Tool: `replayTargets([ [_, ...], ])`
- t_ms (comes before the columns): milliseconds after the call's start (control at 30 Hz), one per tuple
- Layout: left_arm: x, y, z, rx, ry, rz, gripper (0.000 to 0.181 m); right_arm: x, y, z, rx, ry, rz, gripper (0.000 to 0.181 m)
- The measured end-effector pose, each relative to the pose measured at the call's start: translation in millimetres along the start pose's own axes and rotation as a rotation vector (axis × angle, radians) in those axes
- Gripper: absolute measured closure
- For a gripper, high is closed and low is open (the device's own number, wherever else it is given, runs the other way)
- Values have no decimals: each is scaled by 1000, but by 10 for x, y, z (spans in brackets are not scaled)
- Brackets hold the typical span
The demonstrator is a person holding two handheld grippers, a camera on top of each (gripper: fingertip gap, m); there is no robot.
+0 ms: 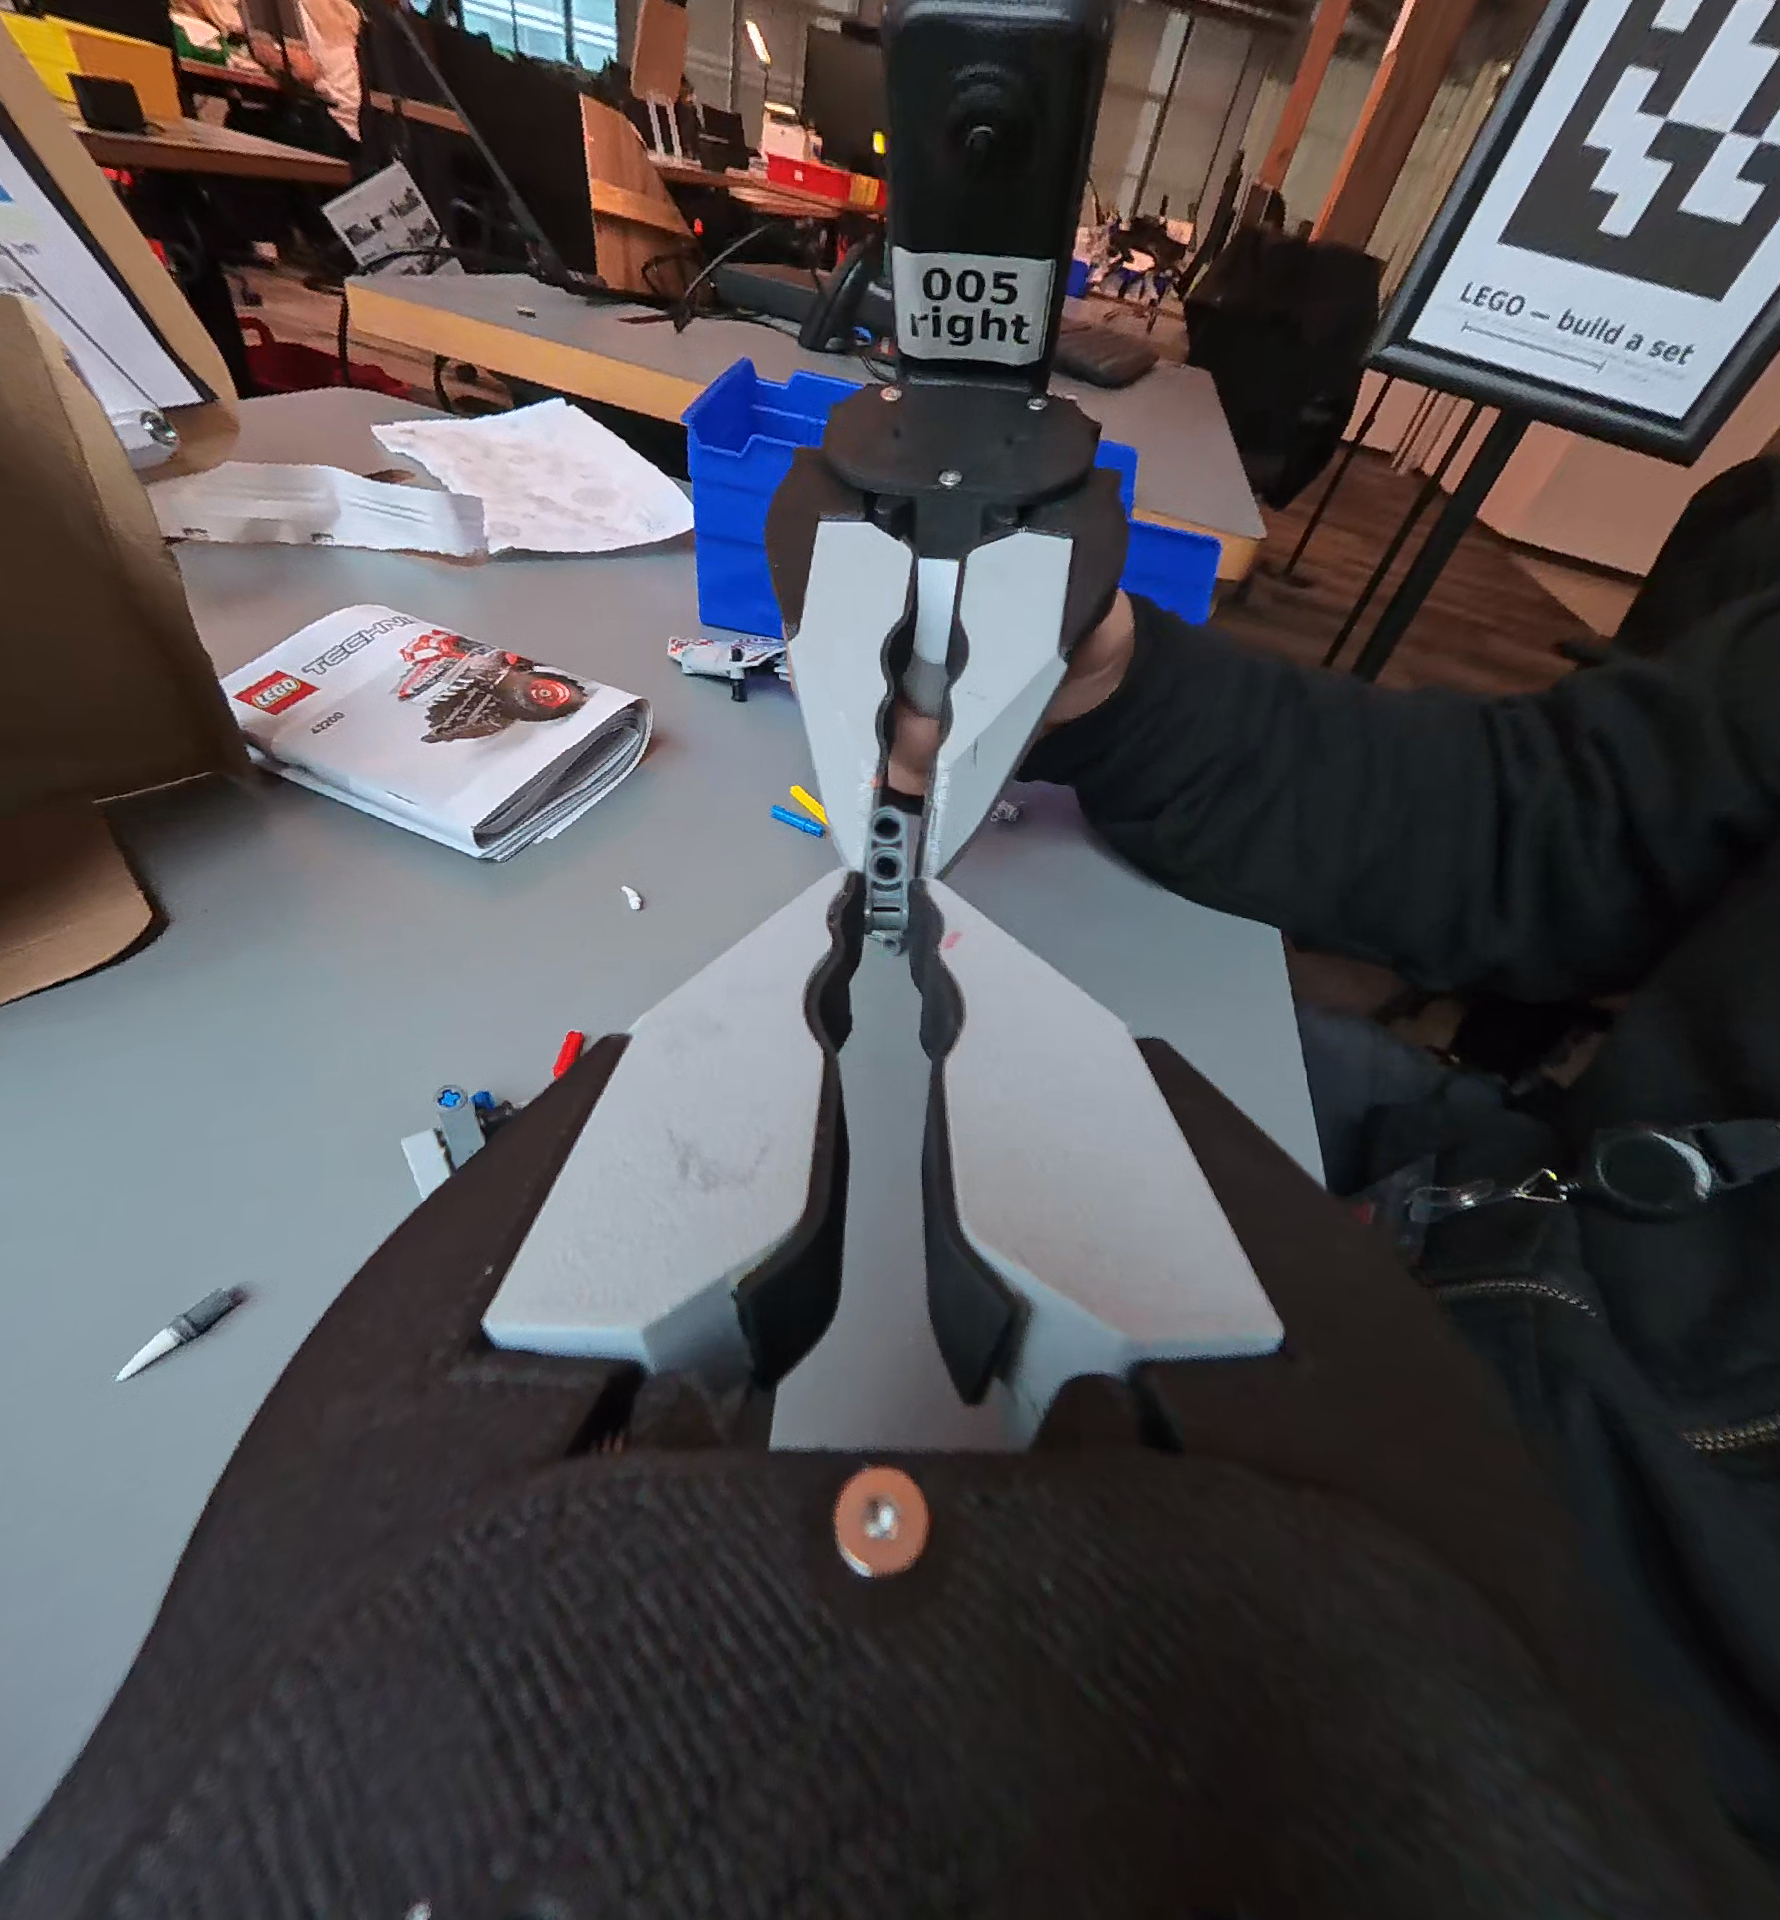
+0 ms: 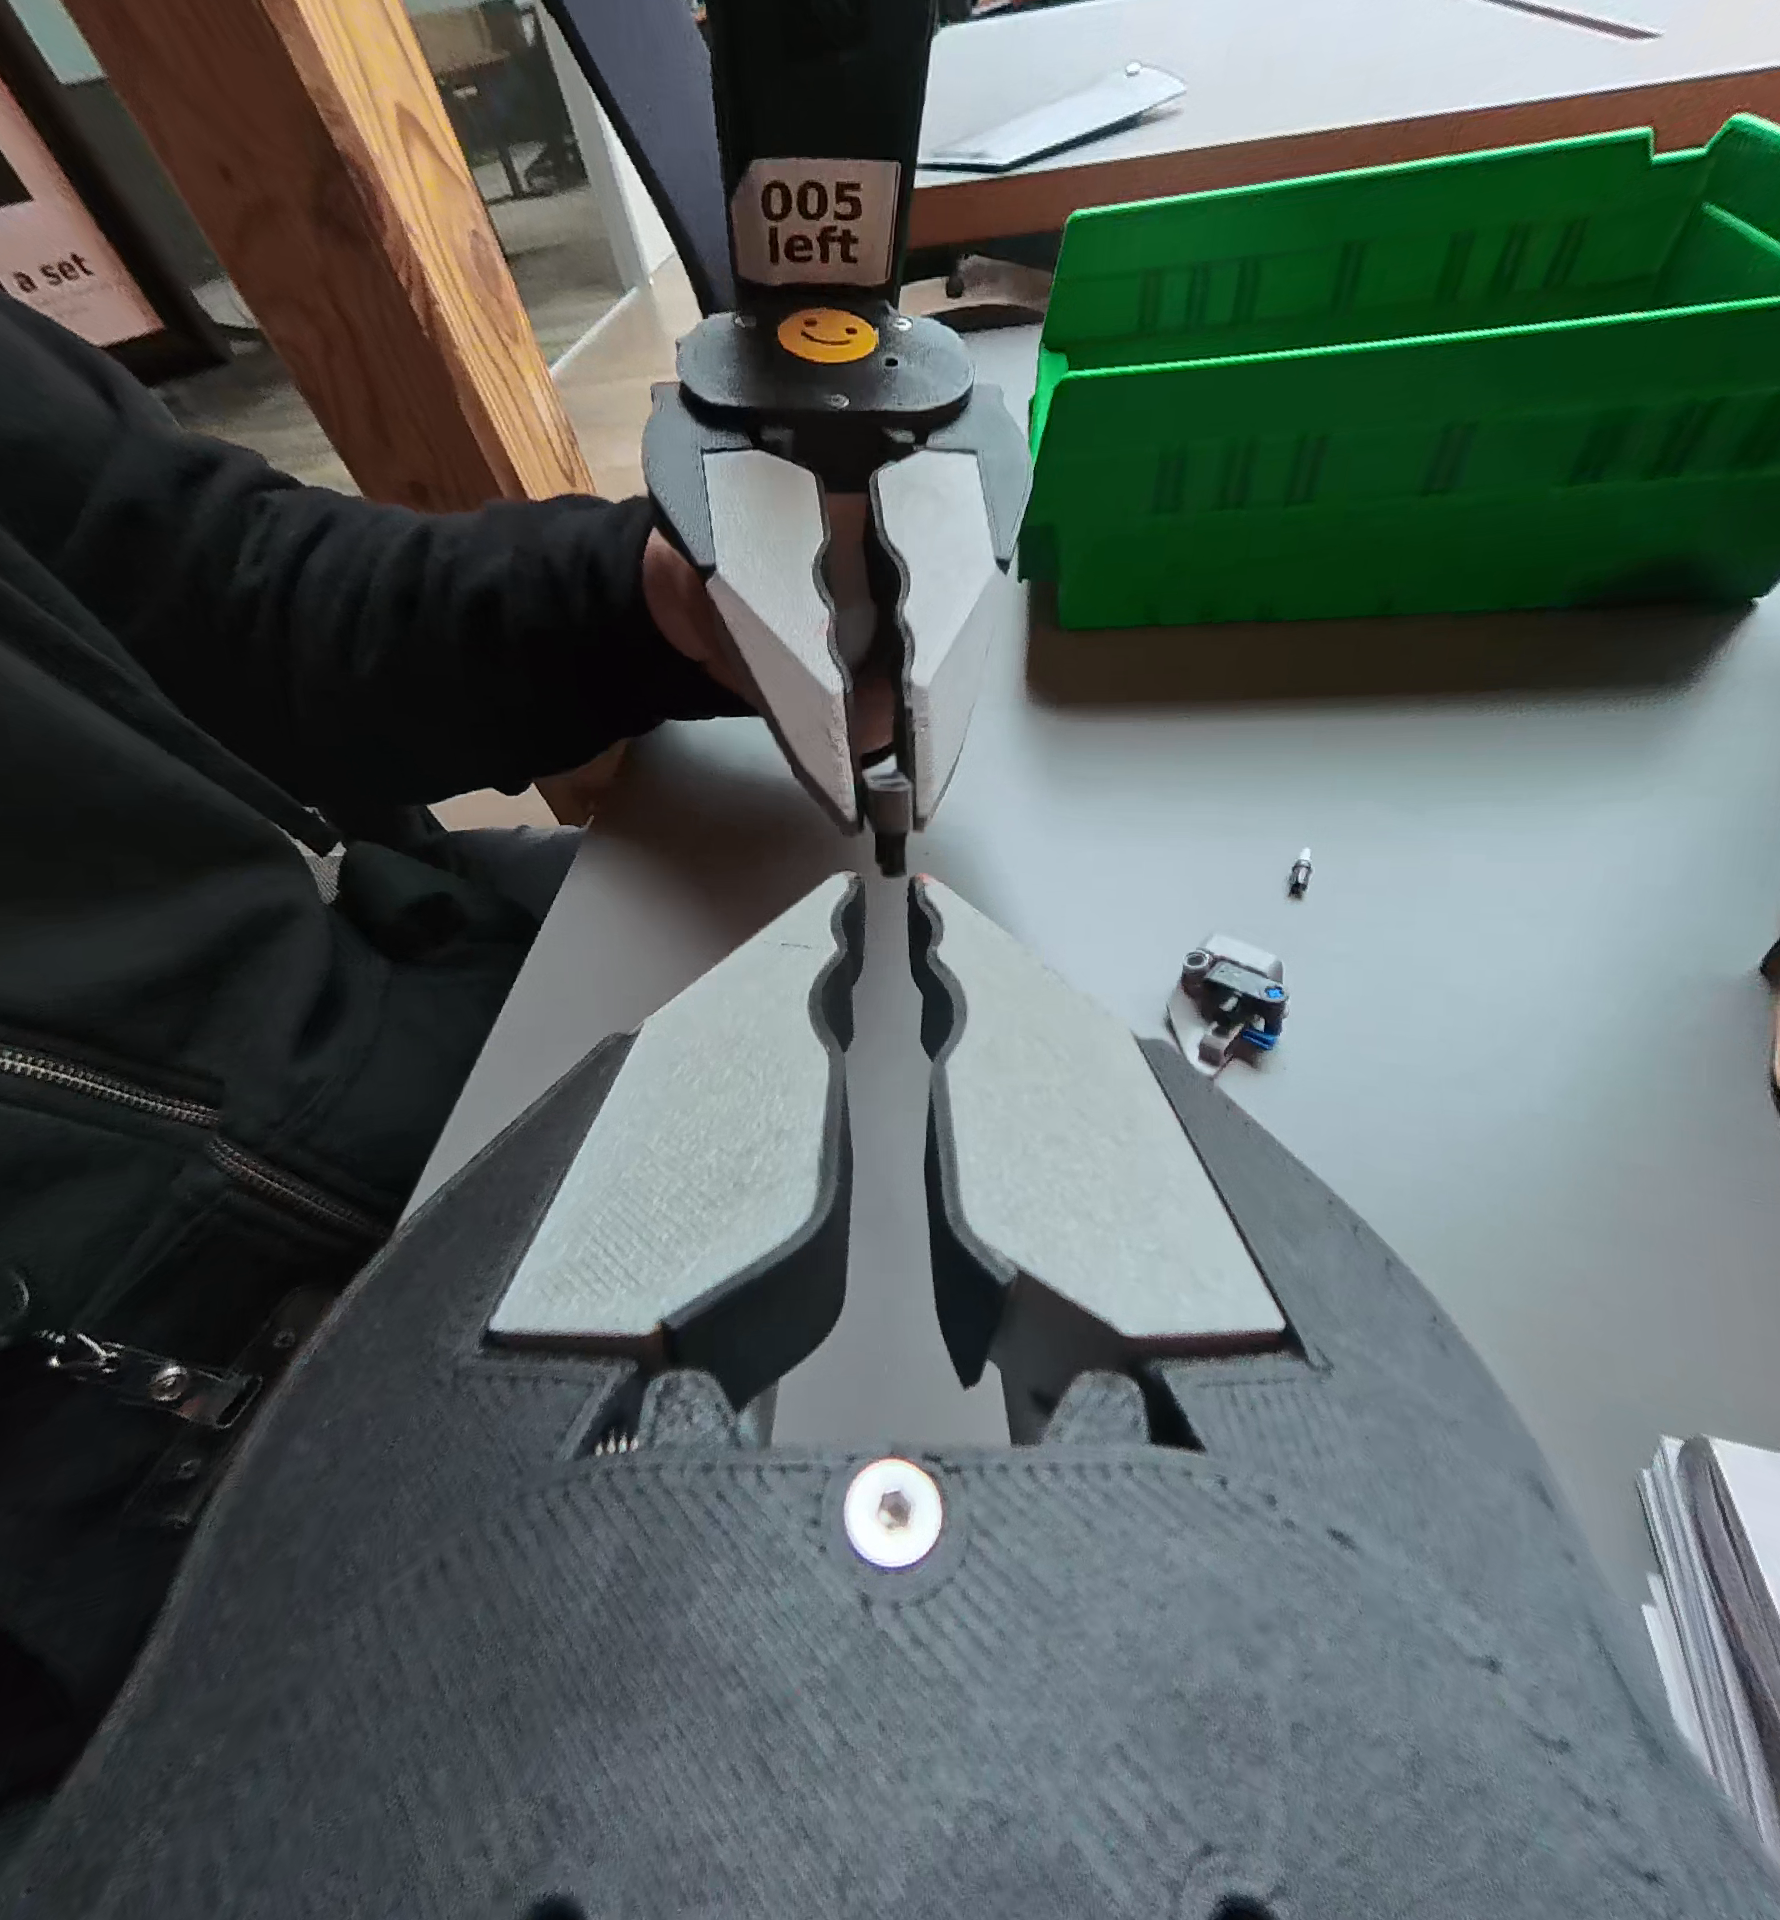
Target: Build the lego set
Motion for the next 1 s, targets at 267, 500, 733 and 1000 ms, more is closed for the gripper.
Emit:
replayTargets([
  [267, 37, -28, -11, -21, -6, 3, 175, -5, 22, 16, 22, -12, 39, 180],
  [500, 49, 7, 7, -75, -35, 108, 175, -45, 97, -38, -29, -47, 79, 181],
  [733, 30, -72, 94, 93, 65, 133, 176, 12, 39, -43, -56, -43, -2, 181],
  [1000, -239, -106, -165, 16, 183, 176, 175, 30, -106, 75, -3, -84, -59, 180],
])
Point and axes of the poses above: each gripper's, where its closed fingertips meet, x out along the fingers, y out of its top, z = x × y across the jaws, the point moved 9 cm from there along -x, back along the fingers, and after that the axes turned 2 degrees about -x, right-handed, at the moved point
